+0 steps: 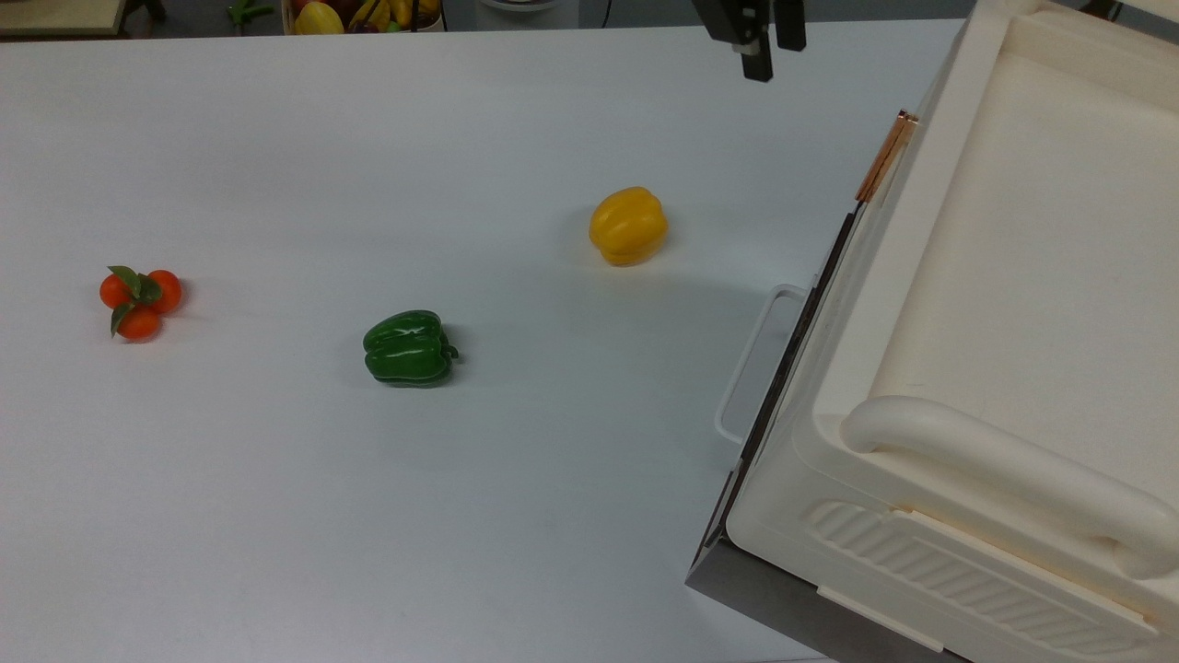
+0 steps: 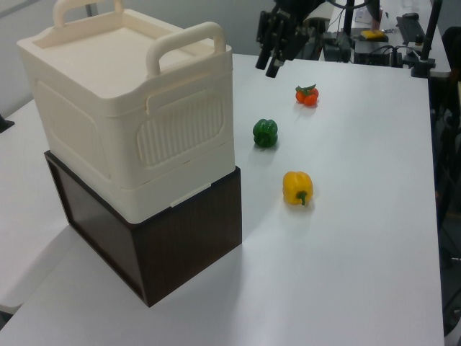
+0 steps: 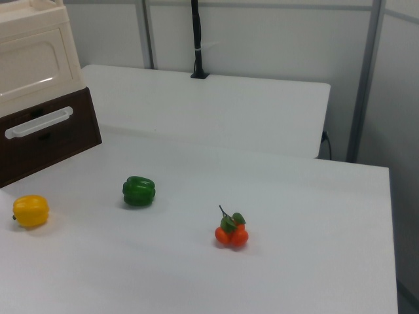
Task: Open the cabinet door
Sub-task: 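Lower the gripper onto the orange tab at the door's edge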
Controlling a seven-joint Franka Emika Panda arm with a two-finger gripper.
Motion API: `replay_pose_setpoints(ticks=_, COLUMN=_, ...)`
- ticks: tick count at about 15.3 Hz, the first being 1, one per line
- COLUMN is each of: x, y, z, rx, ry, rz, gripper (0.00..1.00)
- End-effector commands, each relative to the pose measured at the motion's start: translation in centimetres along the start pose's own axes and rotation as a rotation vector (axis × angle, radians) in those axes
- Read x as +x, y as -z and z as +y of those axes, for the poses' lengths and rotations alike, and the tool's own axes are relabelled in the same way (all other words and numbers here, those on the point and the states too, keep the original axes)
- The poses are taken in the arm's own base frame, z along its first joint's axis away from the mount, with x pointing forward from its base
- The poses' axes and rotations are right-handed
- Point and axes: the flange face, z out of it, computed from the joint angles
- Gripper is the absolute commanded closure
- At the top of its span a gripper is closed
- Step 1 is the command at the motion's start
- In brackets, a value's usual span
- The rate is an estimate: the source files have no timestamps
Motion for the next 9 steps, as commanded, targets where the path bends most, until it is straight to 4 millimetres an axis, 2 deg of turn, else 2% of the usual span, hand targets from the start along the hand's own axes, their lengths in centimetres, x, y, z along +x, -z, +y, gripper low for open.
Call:
replay_pose_setpoints(ticks=1, x=1.9, y=-0.6, z=-0.5, rx=-0.013, ry=0.081, rz=0.06, gripper=0.57)
replay_pose_setpoints(ticks=4, x=2.7, y=-1.8, z=-0.6, rx=-0.021, ry=0.104, rz=0.095, gripper=0.59)
replay_pose_setpoints(ticks=7, x=3.5, y=-2.1, z=-1.0, rx=-0.032, ry=0.139, rz=0.127, gripper=0.69)
replay_pose_setpoints(ticks=9, x=4.3, y=-2.7, z=-1.3, rx=-0.032, ry=0.147, rz=0.149, gripper=0.69)
